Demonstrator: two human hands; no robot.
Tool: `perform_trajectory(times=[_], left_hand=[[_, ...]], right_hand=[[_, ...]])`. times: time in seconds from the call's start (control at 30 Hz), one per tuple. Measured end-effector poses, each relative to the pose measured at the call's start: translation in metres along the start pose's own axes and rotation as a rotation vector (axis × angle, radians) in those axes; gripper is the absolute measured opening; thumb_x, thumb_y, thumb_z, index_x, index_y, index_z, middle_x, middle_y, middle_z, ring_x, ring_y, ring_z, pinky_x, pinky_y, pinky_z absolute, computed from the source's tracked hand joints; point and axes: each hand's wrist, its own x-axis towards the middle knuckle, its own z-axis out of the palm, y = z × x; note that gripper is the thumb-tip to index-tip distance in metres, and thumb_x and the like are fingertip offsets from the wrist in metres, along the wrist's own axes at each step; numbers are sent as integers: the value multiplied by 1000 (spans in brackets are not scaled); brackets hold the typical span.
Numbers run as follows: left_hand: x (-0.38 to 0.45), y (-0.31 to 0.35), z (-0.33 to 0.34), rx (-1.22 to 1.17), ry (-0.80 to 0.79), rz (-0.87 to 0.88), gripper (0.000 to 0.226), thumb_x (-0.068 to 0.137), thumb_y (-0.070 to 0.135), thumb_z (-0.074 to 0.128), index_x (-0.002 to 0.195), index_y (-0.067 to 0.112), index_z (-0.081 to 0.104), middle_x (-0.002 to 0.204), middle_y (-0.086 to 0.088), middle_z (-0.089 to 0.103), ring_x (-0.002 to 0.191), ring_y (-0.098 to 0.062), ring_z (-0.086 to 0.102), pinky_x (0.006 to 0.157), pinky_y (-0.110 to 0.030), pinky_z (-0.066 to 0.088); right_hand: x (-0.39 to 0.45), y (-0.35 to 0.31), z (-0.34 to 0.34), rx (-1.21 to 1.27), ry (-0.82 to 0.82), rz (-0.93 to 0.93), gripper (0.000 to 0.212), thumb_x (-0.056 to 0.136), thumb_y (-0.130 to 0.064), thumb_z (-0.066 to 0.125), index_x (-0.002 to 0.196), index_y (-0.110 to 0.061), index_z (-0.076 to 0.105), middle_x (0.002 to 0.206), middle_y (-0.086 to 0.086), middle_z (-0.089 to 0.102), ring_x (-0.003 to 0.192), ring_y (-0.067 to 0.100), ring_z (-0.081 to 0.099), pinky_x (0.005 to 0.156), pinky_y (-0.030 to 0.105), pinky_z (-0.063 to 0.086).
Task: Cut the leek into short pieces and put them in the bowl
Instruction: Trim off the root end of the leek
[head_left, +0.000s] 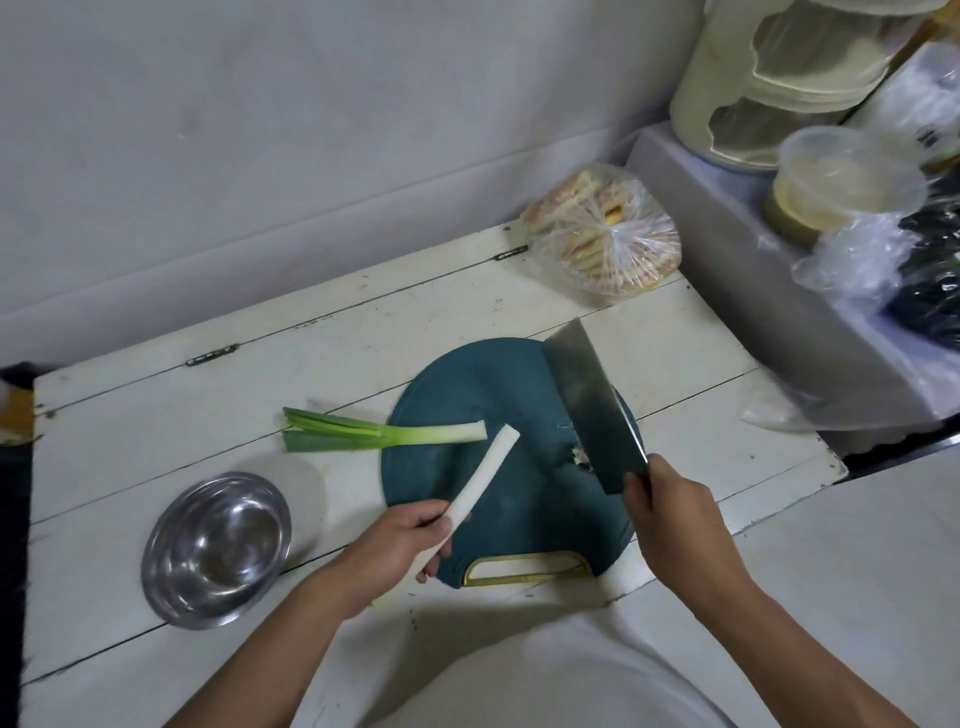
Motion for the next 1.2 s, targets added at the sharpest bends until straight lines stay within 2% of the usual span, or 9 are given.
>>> perform_trajectory(times=[0.1, 0.23, 0.47, 0.57, 0.7, 0.8, 0.93, 1.03, 1.2], left_hand=[[1, 0, 4, -67, -24, -1, 27, 103, 15, 50, 111, 19, 75, 72, -5, 58, 61, -19, 49, 62, -34, 40], [3, 3, 7, -53, -49, -18, 29, 104, 16, 48, 112, 20, 75, 73, -8, 57, 62, -20, 49, 65, -36, 41], [5, 1, 4, -40, -51, -75, 29, 104, 22, 47, 111, 23, 76, 74, -8, 57, 64, -21, 48, 64, -35, 41], [5, 2, 1, -13, -22, -75, 28, 104, 25, 48, 110, 21, 75, 71, -6, 57, 62, -21, 48, 61, -34, 40], [9, 4, 2, 292, 187, -41, 30, 101, 41, 48, 89, 25, 70, 67, 2, 60, 61, -17, 51, 60, -35, 42], [11, 4, 0, 620, 372, 49, 33, 99, 48, 43, 81, 26, 59, 70, 3, 63, 66, -17, 59, 61, -37, 47], [15, 2, 3, 1015, 560, 281, 13, 98, 37, 49, 99, 28, 59, 85, 6, 55, 73, -21, 56, 60, -37, 50], [29, -5, 8, 1142, 573, 403, 20, 91, 22, 64, 111, 19, 66, 92, 0, 55, 75, -22, 55, 56, -36, 47], [47, -9, 10, 1227, 581, 498, 31, 83, 12, 74, 112, 20, 67, 93, 0, 59, 83, -26, 54, 67, -40, 48]], right_hand=[[0, -2, -4, 41, 20, 7, 25, 101, -22, 46, 81, -8, 47, 65, 14, 60, 61, 36, 55, 53, 40, 39], [-4, -2, -3, 19, 11, -4, 24, 103, -25, 45, 83, -12, 47, 64, 4, 56, 55, 22, 52, 46, 34, 34], [-16, -2, 3, -30, 25, -52, 22, 103, -26, 45, 84, -14, 47, 63, 3, 56, 54, 24, 49, 51, 39, 38], [-18, -3, 4, -16, 43, -43, 24, 103, -25, 45, 82, -13, 45, 58, -1, 50, 50, 18, 45, 47, 37, 33], [-12, 1, -6, -52, 116, -41, 24, 103, -27, 44, 83, -13, 45, 56, -3, 47, 49, 15, 45, 42, 31, 26], [-5, 6, -17, -174, 205, -70, 25, 103, -27, 43, 80, -16, 41, 57, 1, 47, 50, 29, 44, 44, 34, 28], [7, 16, -25, -239, 234, -11, 26, 102, -24, 45, 78, -16, 40, 55, 1, 44, 53, 37, 44, 48, 37, 31], [10, 27, -26, -183, 238, 49, 26, 102, -23, 44, 78, -13, 43, 54, -2, 44, 52, 34, 43, 46, 37, 28], [8, 34, -26, -139, 234, 93, 25, 102, -22, 45, 81, -11, 47, 53, 0, 47, 49, 24, 43, 44, 33, 26]])
